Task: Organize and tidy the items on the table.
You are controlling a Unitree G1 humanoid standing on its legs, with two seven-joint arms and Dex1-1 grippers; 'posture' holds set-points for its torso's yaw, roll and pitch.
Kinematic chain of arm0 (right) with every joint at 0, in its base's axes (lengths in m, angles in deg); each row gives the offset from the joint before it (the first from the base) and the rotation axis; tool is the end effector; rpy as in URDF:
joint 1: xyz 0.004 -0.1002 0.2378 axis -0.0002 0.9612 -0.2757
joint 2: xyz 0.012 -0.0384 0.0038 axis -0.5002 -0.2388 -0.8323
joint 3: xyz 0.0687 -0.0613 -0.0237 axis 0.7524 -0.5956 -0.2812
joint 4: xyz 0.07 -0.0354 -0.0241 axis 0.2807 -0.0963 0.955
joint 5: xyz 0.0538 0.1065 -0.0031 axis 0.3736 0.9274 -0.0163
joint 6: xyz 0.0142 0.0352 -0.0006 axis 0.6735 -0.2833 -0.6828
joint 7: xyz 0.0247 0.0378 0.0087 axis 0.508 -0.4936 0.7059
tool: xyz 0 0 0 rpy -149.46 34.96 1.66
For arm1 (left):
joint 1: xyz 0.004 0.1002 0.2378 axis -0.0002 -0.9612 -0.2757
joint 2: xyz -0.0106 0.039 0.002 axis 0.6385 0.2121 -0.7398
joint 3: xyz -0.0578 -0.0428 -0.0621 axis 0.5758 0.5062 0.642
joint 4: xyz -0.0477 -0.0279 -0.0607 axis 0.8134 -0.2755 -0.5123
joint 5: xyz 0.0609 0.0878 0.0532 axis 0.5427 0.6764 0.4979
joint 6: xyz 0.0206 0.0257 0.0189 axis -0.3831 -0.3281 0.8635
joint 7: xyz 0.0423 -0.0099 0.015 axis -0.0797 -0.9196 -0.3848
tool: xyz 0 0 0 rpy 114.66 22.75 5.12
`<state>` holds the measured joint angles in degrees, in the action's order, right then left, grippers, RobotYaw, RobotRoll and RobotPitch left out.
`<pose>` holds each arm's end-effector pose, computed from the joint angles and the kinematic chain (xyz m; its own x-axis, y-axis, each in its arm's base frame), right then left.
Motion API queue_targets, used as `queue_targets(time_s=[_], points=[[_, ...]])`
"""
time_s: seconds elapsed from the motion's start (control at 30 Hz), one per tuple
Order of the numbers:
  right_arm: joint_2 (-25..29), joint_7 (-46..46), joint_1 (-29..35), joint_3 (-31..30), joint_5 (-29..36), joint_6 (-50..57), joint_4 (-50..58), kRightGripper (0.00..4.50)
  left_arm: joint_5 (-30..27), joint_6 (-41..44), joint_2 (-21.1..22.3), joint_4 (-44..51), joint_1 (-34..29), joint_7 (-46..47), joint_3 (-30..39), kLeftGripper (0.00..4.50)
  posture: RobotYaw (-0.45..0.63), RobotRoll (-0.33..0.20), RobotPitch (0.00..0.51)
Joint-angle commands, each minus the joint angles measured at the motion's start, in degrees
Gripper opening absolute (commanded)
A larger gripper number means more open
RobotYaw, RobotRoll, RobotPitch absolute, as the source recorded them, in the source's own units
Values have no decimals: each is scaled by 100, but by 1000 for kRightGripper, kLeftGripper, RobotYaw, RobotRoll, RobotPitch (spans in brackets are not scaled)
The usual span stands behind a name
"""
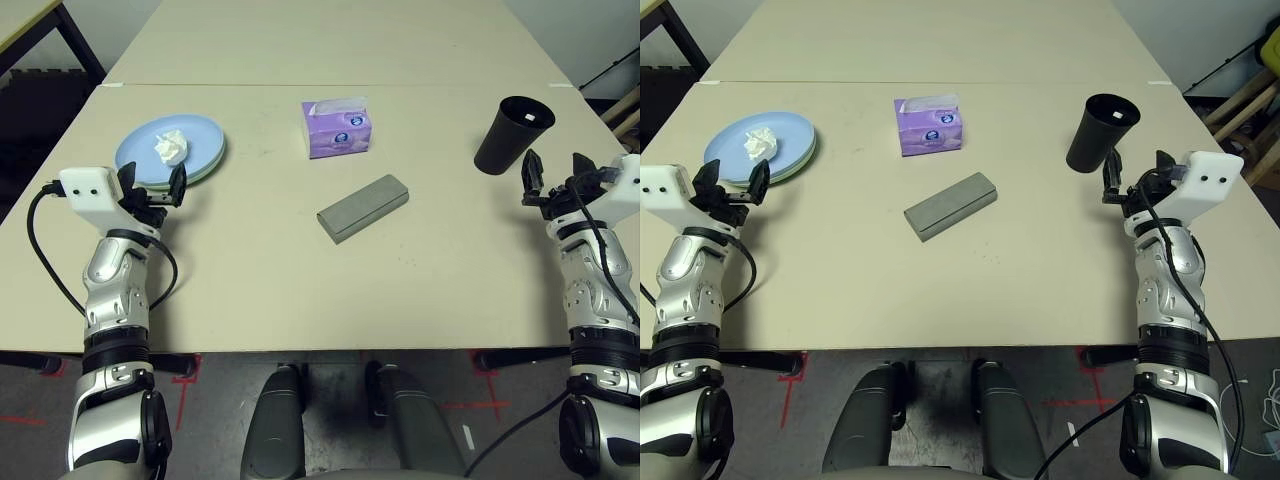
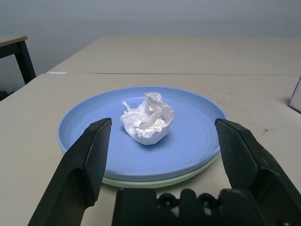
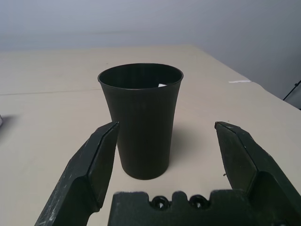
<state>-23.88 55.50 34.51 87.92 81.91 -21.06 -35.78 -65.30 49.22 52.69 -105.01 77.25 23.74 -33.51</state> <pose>0.2833 -0.2845 0.1345 0.9475 -0.1121 0.2995 0.1011 0.9935 0.0519 0.2800 0.3127 0.1362 0.9513 0.0444 0.3049 -0.0630 0.9967 0.0515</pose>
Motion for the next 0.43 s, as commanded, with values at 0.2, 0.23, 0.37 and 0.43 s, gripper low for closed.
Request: queue_targets(time_s=[0.2, 0.23, 0.37, 0.43], points=[[45, 106, -11, 44, 4, 35, -50, 4461, -46, -38, -9, 18, 25, 87, 11, 4500, 120, 0, 167], [42, 107, -16, 34, 4, 47, -43, 4461, -44, -33, -5, 15, 32, 93, 8, 4500, 120, 0, 167], [41, 97, -57, -2, -8, 77, -58, 4461, -37, -36, 5, 9, 55, 126, 6, 4500, 117, 0, 167], [49, 86, -48, 2, -6, 78, -63, 4461, -37, -62, -15, 7, 28, 137, 7, 4500, 115, 0, 168]])
